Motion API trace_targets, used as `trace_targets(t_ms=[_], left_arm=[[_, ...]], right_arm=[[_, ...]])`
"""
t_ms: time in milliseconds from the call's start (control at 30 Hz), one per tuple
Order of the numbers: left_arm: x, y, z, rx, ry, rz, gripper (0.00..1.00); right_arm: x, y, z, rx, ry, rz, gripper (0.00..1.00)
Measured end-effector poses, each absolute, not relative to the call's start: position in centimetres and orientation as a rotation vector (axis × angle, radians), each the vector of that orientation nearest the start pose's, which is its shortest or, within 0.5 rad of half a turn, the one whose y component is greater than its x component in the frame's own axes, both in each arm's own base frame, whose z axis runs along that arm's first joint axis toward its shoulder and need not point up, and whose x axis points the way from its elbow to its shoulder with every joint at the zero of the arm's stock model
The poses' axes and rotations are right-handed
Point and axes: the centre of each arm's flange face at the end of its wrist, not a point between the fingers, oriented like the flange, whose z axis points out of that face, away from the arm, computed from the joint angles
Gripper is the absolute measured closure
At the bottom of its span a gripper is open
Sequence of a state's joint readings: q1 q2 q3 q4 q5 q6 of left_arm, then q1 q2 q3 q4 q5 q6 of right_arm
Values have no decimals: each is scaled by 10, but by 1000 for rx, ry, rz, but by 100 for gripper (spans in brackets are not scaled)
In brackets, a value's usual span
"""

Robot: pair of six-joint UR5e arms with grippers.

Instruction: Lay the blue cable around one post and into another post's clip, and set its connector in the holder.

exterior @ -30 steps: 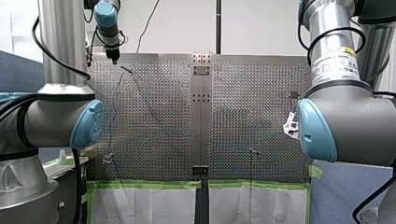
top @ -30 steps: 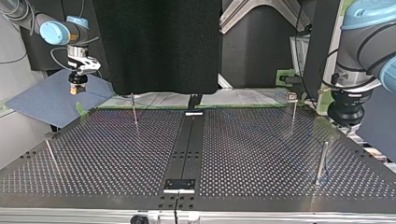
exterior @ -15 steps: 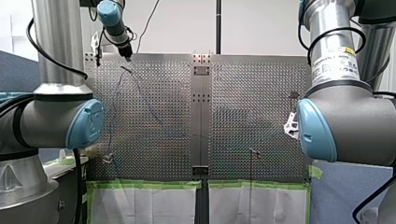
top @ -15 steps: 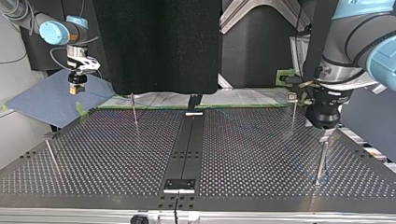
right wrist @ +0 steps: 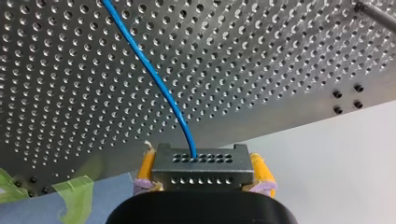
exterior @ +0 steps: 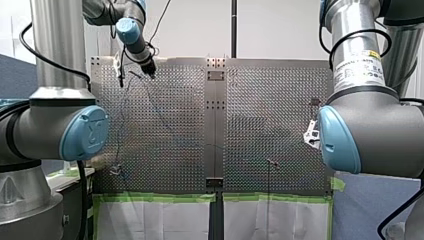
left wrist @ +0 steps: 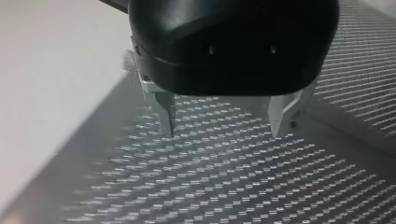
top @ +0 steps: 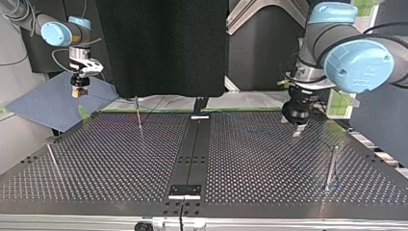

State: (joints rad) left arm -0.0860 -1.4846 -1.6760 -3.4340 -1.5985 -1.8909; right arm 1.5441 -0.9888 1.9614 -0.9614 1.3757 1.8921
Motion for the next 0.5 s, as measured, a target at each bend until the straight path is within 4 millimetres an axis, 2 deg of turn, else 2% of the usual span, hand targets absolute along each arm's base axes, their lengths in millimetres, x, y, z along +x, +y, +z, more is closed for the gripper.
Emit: trace_targets(t_ms=[267,500], left_arm=[[411,-192,394,-240,1946,-251,0],[402,-225,330,-146,2035,-260,0]], right_arm=[[147,-551,92,1238,-1374,1561,100],[161,-546,91,1313,-1331,1564,100]])
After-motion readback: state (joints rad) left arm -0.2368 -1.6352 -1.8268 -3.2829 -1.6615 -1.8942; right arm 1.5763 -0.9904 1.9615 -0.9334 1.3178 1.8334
